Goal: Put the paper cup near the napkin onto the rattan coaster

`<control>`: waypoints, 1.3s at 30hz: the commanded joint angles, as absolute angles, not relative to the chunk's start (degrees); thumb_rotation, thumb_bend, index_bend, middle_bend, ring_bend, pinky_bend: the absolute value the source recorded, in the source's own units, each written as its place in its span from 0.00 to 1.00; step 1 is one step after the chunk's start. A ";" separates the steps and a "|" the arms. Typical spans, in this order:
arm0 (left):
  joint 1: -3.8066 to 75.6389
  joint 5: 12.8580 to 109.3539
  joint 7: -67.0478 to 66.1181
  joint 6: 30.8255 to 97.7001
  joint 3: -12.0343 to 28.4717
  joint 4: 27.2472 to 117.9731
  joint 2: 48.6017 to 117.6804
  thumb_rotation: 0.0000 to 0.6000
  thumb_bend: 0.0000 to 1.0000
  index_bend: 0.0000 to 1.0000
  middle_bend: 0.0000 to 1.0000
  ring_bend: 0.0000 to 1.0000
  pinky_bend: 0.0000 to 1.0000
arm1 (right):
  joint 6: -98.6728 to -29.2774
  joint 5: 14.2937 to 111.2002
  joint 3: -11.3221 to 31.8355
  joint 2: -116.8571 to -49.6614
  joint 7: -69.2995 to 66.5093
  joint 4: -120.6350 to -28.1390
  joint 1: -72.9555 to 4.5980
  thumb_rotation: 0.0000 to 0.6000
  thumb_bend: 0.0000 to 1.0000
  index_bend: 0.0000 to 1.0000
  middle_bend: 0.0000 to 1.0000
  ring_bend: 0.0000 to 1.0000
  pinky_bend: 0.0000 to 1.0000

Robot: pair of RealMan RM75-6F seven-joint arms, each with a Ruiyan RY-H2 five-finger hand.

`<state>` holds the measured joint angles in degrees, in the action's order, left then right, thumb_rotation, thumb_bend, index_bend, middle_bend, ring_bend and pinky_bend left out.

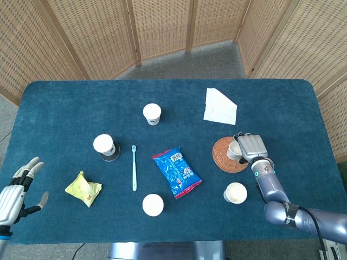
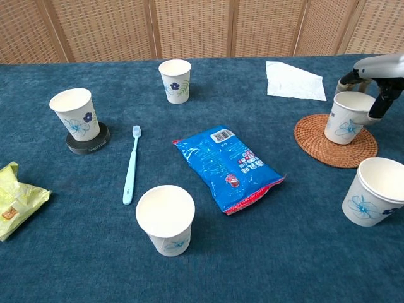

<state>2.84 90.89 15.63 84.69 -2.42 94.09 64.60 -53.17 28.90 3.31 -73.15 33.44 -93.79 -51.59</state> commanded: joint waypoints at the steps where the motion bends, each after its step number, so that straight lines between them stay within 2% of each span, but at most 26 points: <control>1: 2.76 90.87 15.93 84.80 -2.47 93.95 64.66 0.98 0.49 0.02 0.00 0.00 0.00 | -53.02 28.13 3.18 -72.99 34.11 -94.33 -51.87 1.00 0.39 0.21 0.22 0.19 0.39; 3: 2.62 90.86 16.34 85.08 -2.46 93.79 64.69 0.97 0.50 0.01 0.00 0.00 0.00 | -53.07 27.20 2.99 -72.73 34.93 -94.89 -52.17 1.00 0.39 0.15 0.18 0.15 0.33; 6: 2.49 90.74 16.72 85.11 -2.57 93.69 64.59 0.98 0.49 0.01 0.00 0.00 0.00 | -53.00 25.28 2.68 -72.10 36.41 -96.08 -52.86 1.00 0.39 0.03 0.10 0.09 0.19; 9: 2.44 90.81 17.30 85.25 -2.58 93.48 64.67 0.98 0.49 0.01 0.00 0.00 0.00 | -52.99 23.85 2.44 -71.56 37.46 -97.07 -53.48 1.00 0.40 0.00 0.01 0.01 0.07; 12: 2.32 90.89 17.63 85.54 -2.58 93.16 64.74 0.98 0.49 0.00 0.00 0.00 0.00 | -52.96 23.16 2.51 -71.08 37.61 -97.92 -53.78 1.00 0.40 0.00 0.00 0.00 0.00; 19: 1.94 90.88 18.20 86.18 -2.61 92.71 64.64 0.98 0.49 0.00 0.00 0.00 0.00 | -50.10 21.26 2.72 -68.57 36.57 -100.35 -54.51 1.00 0.40 0.00 0.00 0.00 0.00; 27: 1.50 90.72 18.95 86.65 -2.64 92.27 65.04 0.98 0.49 0.00 0.00 0.00 0.00 | -46.36 22.52 5.01 -64.64 30.09 -103.20 -53.92 1.00 0.40 0.00 0.00 0.00 0.00; 32: 1.24 90.69 19.05 87.19 -2.52 92.27 64.90 0.98 0.49 0.00 0.00 0.00 0.00 | -45.72 25.82 8.88 -62.45 21.65 -104.88 -51.48 1.00 0.39 0.00 0.00 0.00 0.00; 39: 0.87 90.80 19.05 88.37 -2.11 92.54 64.29 0.98 0.49 0.00 0.00 0.00 0.00 | -50.53 34.52 13.77 -62.28 9.89 -105.16 -45.79 1.00 0.39 0.00 0.00 0.00 0.00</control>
